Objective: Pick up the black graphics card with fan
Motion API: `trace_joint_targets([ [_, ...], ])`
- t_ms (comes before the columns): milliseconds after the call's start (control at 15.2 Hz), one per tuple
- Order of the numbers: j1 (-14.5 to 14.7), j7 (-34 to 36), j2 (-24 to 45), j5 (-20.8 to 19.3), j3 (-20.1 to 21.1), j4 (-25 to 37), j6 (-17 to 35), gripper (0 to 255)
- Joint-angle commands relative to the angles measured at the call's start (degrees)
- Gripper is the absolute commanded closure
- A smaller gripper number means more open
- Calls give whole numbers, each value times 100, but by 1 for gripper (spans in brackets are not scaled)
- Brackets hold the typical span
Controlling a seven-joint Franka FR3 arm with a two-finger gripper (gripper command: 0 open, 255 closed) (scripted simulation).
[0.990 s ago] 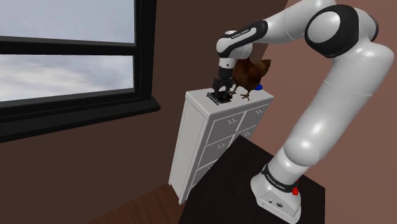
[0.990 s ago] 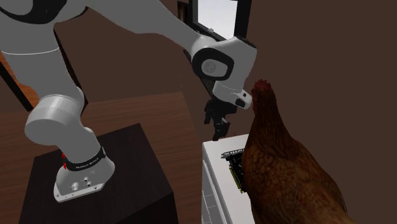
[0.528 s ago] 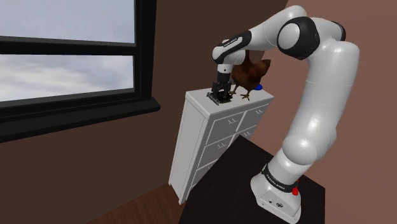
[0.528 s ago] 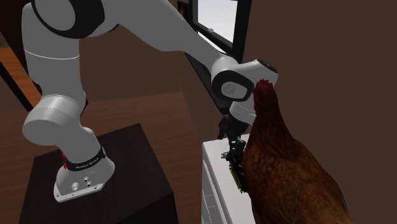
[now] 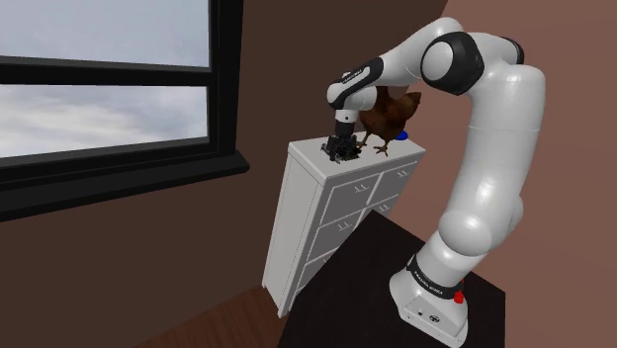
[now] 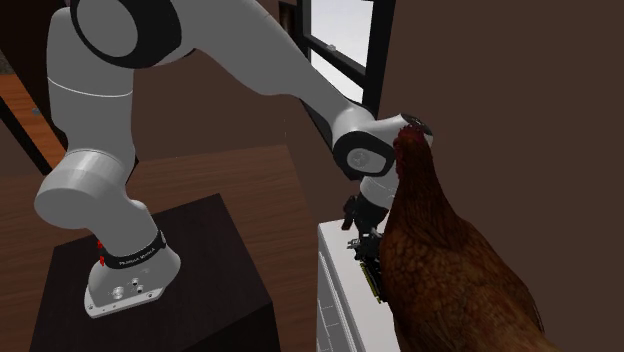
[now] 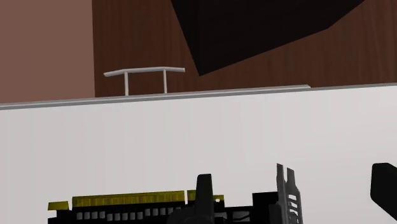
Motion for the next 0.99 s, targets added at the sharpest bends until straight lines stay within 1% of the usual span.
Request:
trace_joint_targets([
  [0,-2,-3,9,4,1,-12,23,255],
  [594,-2,-2,18,5,2,6,14,255],
  [924,22,42,-217,-69,-31,89,-296,255],
])
